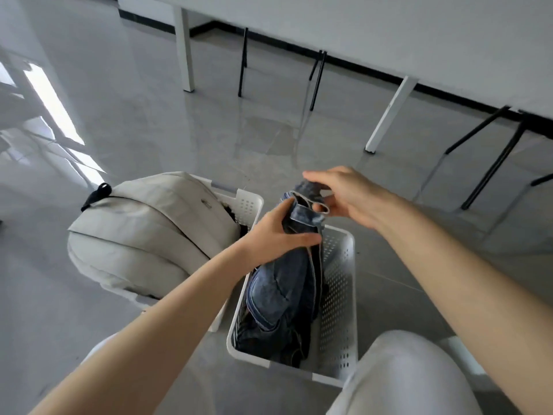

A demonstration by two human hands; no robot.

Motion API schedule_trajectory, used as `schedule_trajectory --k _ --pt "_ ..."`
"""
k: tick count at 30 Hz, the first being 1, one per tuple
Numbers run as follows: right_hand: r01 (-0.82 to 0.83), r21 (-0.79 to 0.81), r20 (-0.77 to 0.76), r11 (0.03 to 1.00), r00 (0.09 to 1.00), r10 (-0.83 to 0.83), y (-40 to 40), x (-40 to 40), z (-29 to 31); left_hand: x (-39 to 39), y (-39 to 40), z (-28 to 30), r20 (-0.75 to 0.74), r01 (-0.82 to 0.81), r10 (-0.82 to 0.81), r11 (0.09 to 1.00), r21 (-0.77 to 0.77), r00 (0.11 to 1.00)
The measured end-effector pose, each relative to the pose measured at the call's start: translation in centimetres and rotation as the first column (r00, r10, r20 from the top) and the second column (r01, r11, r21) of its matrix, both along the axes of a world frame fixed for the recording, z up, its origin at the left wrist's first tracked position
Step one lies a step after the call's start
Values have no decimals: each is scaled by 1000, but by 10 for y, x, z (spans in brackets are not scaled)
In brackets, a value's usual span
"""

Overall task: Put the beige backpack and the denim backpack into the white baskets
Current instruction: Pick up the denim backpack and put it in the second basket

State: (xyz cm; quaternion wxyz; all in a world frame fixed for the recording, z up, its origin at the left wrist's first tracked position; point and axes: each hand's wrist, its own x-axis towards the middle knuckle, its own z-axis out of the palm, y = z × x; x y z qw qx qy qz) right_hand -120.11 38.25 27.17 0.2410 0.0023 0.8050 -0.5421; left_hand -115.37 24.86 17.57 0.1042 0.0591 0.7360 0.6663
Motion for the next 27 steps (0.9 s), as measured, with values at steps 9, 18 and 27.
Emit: schedule_trajectory --k 9,18,27 --pt "-324 154 -30 933 943 333 -10 1 -33 7 -47 1 129 -331 312 927 175 941" --pt "-265 276 -2 924 961 276 4 28 -104 1 -91 3 267 -513 462 842 167 846" --pt "101 589 -154 802 988 -11 58 16 -91 -6 -125 -26 468 -735 612 665 133 638"
